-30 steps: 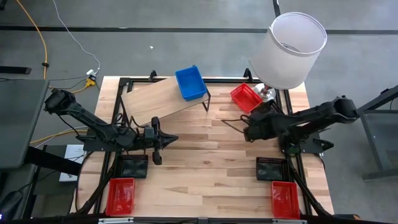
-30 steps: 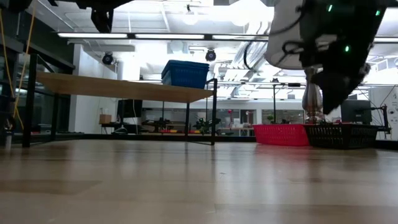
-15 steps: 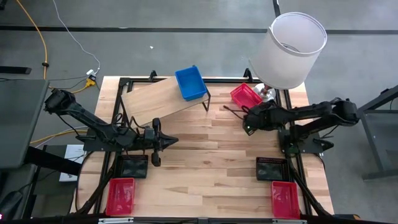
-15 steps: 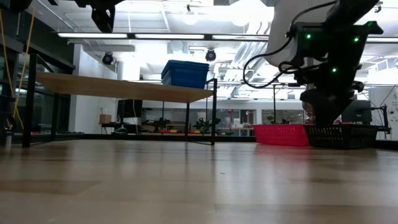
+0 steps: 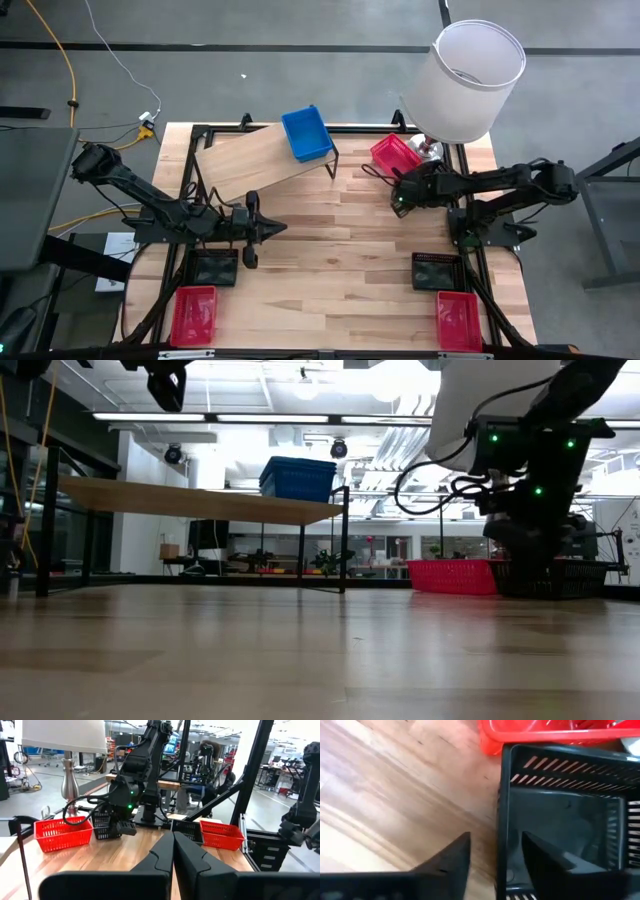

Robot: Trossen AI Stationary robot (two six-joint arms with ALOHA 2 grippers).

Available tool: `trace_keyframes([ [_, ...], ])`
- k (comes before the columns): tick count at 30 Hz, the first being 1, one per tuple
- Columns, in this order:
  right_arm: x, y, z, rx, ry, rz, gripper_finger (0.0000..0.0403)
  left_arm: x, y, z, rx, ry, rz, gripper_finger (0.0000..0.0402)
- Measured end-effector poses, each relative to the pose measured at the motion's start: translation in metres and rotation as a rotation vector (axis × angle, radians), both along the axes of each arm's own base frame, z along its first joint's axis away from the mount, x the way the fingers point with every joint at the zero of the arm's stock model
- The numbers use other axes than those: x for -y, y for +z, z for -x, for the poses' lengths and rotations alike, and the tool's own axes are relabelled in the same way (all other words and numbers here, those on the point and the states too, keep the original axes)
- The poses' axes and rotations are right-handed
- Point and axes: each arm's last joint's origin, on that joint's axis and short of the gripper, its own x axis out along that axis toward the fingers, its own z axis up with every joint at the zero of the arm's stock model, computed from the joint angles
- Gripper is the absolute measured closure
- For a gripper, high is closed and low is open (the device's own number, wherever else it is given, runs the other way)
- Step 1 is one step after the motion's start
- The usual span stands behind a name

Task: Stack baskets on shelf by color
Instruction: Put the top right black bin on the shelf

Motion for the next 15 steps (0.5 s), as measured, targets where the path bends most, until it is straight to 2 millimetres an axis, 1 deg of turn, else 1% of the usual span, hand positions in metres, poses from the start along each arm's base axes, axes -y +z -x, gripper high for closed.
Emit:
trace_keyframes([
  [3, -0.002, 0.002, 0.0, -0.017, 0.045, -0.059, 0.0363, 0.0, 0.0, 0.0, 0.008, 0.001, 0.04, 0.0401],
  [4, -0.004, 0.004, -0.001, -0.026, 0.063, -0.069, 0.0382, 0.0, 0.0, 0.0, 0.009, 0.001, 0.045, 0.0401],
  [5, -0.006, 0.007, -0.002, -0.039, 0.078, -0.077, 0.0387, 0.0, 0.0, 0.0, 0.01, 0.0, 0.049, 0.0401],
  [8, -0.016, 0.021, -0.004, -0.1, 0.118, -0.119, 0.0383, 0.0, 0.0, 0.0, 0.01, 0.0, 0.051, 0.0401],
  [11, -0.03, 0.044, -0.011, -0.128, 0.181, -0.134, 0.0398, 0.0, 0.0, 0.0, 0.011, 0.0, 0.051, 0.0401],
  [13, -0.043, 0.06, -0.017, -0.108, 0.229, -0.162, 0.0395, 0.0, 0.0, 0.0, 0.011, -0.001, 0.051, 0.0401],
  [15, -0.06, 0.076, -0.025, -0.05, 0.311, -0.203, 0.0399, 0.001, 0.0, 0.0, 0.012, -0.009, 0.051, 0.0401],
])
